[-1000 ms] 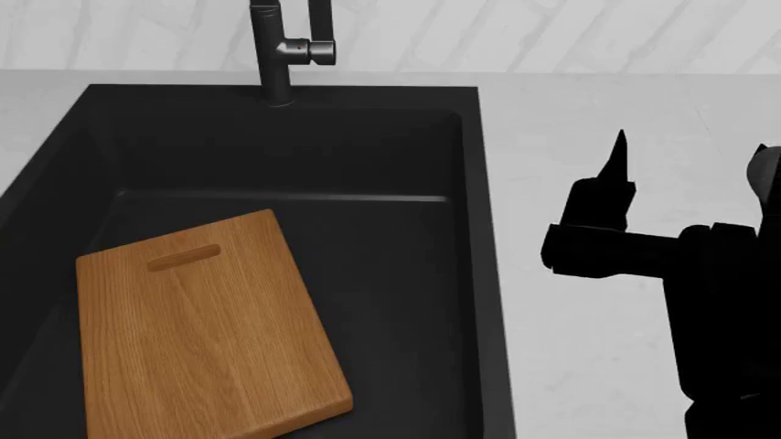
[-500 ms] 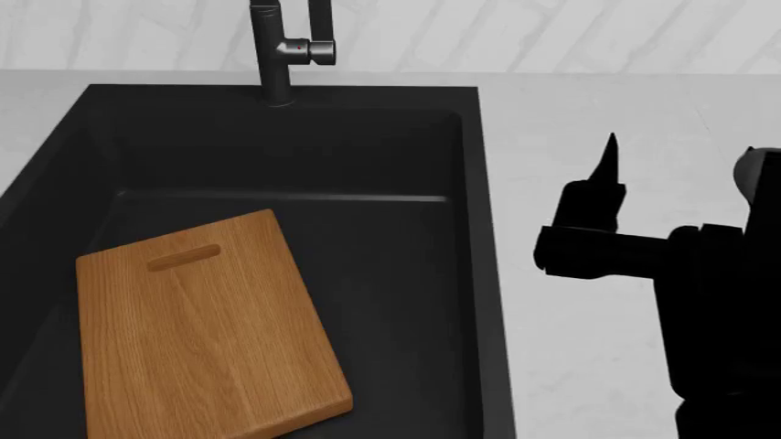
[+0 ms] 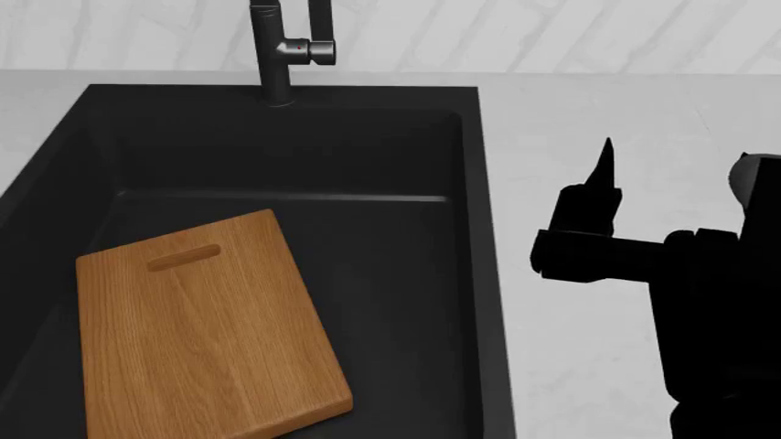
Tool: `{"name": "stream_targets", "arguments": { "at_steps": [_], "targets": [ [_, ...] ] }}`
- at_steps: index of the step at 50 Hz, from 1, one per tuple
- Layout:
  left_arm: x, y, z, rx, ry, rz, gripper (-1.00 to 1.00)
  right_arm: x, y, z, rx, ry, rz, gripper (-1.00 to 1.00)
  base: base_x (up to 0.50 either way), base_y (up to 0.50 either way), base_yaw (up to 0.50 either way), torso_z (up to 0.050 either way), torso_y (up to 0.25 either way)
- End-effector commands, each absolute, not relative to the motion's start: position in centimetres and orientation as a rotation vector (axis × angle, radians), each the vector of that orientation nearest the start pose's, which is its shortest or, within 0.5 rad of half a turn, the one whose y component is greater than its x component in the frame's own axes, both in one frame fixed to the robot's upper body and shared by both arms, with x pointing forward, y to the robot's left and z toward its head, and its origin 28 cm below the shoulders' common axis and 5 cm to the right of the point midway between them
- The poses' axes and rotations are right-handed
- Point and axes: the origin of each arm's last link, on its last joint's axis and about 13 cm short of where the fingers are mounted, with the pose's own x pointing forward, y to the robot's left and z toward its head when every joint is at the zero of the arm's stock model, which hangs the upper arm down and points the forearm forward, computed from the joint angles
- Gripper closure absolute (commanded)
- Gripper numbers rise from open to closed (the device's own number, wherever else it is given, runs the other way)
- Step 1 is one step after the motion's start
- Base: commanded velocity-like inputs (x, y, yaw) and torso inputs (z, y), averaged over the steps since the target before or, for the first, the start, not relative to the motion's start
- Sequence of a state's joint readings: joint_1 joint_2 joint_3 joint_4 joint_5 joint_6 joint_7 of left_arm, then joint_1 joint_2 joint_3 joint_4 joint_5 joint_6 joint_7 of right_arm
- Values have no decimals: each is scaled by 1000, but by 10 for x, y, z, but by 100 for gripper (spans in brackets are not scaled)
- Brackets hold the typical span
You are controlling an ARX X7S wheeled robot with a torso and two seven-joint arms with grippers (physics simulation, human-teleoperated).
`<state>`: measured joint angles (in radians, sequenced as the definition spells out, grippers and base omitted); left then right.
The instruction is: Pick the bottled drink from the counter and place it in the sink
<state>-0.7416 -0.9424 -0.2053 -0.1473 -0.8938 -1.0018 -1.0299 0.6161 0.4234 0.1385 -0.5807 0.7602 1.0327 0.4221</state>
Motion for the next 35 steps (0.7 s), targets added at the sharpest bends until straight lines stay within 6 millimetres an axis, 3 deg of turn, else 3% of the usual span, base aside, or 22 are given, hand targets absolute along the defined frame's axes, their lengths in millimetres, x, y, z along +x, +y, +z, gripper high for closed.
{"name": "stream_targets", "arguments": {
  "at_steps": [1, 22, 23, 35],
  "targets": [
    [251, 448, 241, -76, 276, 1235, -100, 250, -157, 225, 77, -133, -72, -100, 0, 0, 0, 0, 0],
    [253, 450, 234, -145, 259, 1211, -100, 250, -158, 223, 78, -130, -77, -100, 0, 0, 0, 0, 0],
    [253, 450, 234, -145, 262, 1215, 100, 250, -158, 223, 79, -130, -77, -100, 0, 0, 0, 0, 0],
    [254, 446, 254, -150, 158, 1202, 100, 251, -157, 221, 83, -125, -74, -100, 0, 0, 0, 0, 0]
  ]
}}
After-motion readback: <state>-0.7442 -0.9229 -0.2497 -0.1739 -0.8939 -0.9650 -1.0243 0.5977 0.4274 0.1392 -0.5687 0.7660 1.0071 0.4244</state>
